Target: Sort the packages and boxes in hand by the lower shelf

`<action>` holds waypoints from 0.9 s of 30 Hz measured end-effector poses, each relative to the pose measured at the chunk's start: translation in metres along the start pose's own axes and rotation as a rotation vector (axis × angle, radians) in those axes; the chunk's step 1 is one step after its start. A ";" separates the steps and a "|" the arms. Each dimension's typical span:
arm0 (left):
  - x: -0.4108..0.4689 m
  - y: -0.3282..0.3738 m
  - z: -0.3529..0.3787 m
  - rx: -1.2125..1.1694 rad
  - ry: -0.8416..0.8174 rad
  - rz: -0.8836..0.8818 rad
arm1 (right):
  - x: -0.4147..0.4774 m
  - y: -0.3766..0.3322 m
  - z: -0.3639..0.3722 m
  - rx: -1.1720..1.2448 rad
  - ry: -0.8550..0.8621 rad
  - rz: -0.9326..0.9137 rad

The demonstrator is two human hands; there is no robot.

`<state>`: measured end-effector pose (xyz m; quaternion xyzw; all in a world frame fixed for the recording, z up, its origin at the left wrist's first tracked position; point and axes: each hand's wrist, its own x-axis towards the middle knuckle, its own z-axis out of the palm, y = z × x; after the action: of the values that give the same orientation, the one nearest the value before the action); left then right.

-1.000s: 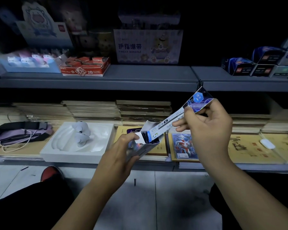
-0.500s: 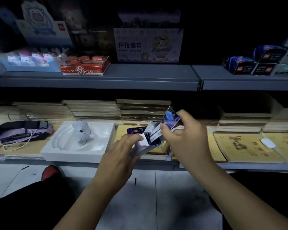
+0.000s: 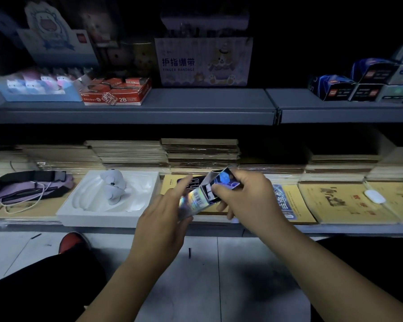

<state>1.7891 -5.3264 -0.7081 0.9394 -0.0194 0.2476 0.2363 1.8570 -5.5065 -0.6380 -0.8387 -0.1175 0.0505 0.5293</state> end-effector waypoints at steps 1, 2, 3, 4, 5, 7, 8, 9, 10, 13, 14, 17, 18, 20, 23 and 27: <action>0.002 0.000 0.000 -0.008 -0.002 -0.018 | 0.000 -0.001 -0.002 0.044 -0.003 0.014; 0.003 0.000 0.001 0.001 -0.012 -0.002 | -0.001 -0.002 -0.003 0.068 -0.008 0.020; 0.003 -0.001 0.002 0.017 -0.026 0.023 | -0.002 -0.003 -0.003 0.069 -0.020 0.021; 0.003 -0.002 0.003 0.029 -0.044 0.035 | -0.003 -0.003 -0.002 0.067 -0.037 0.024; 0.003 -0.003 0.003 0.030 -0.061 0.034 | -0.005 -0.003 -0.002 0.071 -0.054 0.033; 0.003 -0.006 0.004 0.025 -0.072 0.027 | -0.006 -0.004 -0.002 0.064 -0.070 0.044; 0.003 -0.007 0.005 0.026 -0.071 0.025 | -0.007 -0.004 -0.002 0.038 -0.064 0.030; 0.003 -0.007 0.004 0.028 -0.072 0.023 | -0.007 -0.003 -0.001 -0.011 -0.050 -0.006; 0.004 -0.008 0.004 0.026 -0.076 0.024 | -0.008 -0.003 0.000 -0.075 -0.031 -0.059; 0.005 -0.009 0.002 0.012 -0.089 0.025 | -0.012 -0.006 0.004 -0.197 -0.041 -0.169; 0.005 -0.009 0.001 0.016 -0.088 0.022 | -0.013 -0.007 0.005 -0.184 -0.070 -0.139; 0.004 -0.011 0.000 0.041 -0.089 0.039 | -0.013 -0.010 0.003 -0.069 -0.105 0.049; 0.003 -0.011 0.000 0.049 -0.088 0.046 | -0.013 -0.010 0.002 -0.029 -0.113 0.095; 0.002 -0.012 0.001 0.052 -0.085 0.058 | -0.014 -0.012 0.004 0.053 -0.126 0.159; 0.002 -0.012 0.003 0.073 -0.080 0.098 | -0.017 -0.015 0.006 0.244 -0.145 0.258; 0.003 -0.004 0.002 0.080 -0.004 0.129 | -0.018 -0.017 0.002 0.179 -0.104 0.197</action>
<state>1.7935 -5.3232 -0.7098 0.9454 -0.0708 0.2608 0.1823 1.8369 -5.5021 -0.6239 -0.7918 -0.0567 0.1561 0.5878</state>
